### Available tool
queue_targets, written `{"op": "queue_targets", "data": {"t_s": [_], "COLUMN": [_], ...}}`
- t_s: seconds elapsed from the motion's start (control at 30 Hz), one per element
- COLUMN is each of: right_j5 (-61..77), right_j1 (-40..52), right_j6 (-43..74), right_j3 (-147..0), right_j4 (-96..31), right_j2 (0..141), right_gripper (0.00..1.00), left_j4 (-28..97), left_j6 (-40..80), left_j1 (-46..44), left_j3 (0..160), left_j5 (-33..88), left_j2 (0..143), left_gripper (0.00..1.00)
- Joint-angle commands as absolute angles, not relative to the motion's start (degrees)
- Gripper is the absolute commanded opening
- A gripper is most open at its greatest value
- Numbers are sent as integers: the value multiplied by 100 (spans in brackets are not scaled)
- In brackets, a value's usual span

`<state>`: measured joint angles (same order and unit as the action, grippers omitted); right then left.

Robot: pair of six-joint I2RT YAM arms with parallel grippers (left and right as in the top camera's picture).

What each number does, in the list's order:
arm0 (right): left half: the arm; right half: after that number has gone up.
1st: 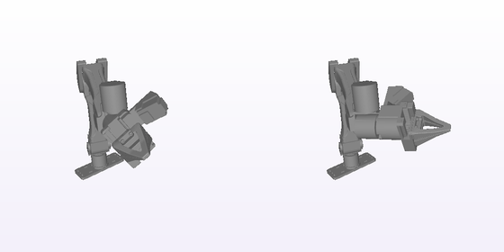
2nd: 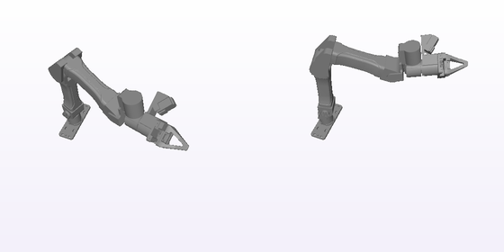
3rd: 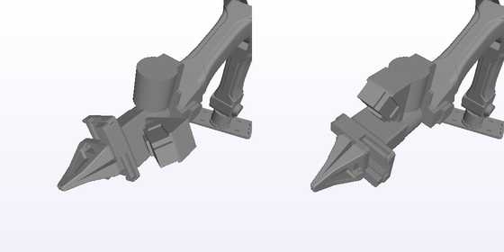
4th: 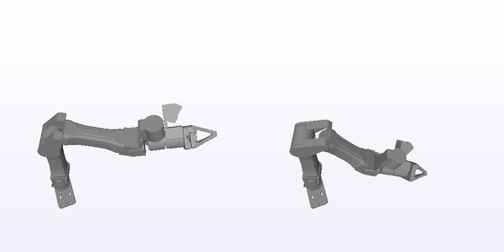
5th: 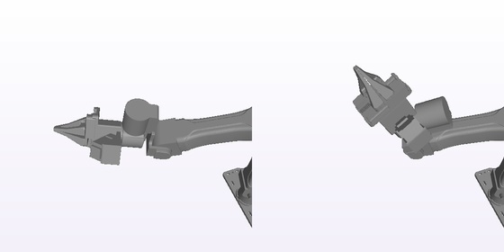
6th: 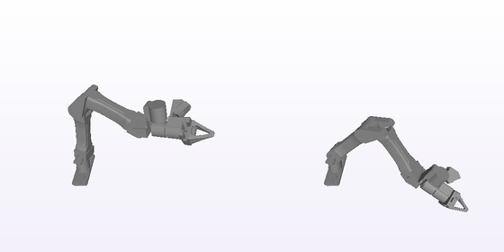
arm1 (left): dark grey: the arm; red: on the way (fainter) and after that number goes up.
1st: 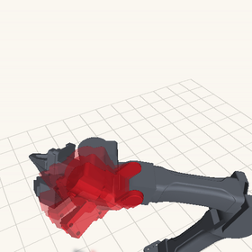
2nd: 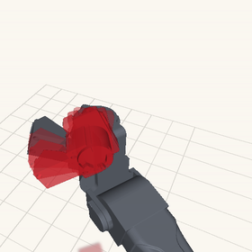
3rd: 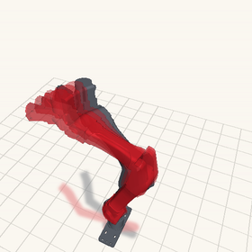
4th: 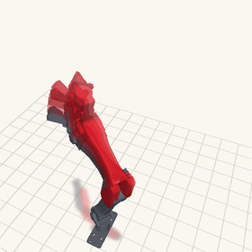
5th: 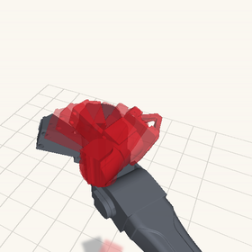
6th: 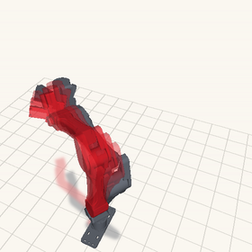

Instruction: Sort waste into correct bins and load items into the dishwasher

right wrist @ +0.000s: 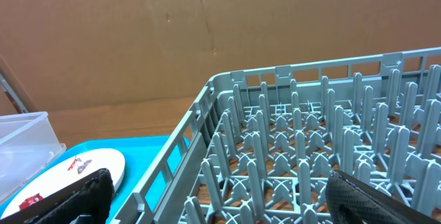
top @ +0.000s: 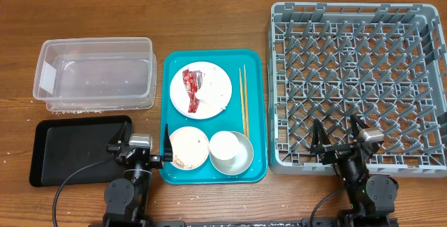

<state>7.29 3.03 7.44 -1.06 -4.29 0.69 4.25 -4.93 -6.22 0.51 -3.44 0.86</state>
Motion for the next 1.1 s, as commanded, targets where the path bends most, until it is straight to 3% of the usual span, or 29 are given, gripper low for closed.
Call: {"op": "queue_targets", "data": {"t_s": [0.0, 0.8, 0.97, 1.07], "right_j5": [762, 1149, 1986, 2071], "right_j1": [298, 298, 298, 298], "right_j6": [725, 923, 1411, 1503], "right_j3": [-45, -45, -141, -567], "right_j4": [-397, -259, -314, -491], "right_j2": [23, 23, 23, 23], "right_gripper": [100, 100, 100, 100], "left_j4": [408, 228, 102, -292], "left_j6": [-602, -572, -362, -106], "left_j1": [-591, -593, -600, -600], "left_j3": [27, 27, 27, 189], "left_j5": [-314, -209, 1822, 2342], "left_j2": [32, 32, 30, 30], "left_gripper": [100, 100, 100, 100]}}
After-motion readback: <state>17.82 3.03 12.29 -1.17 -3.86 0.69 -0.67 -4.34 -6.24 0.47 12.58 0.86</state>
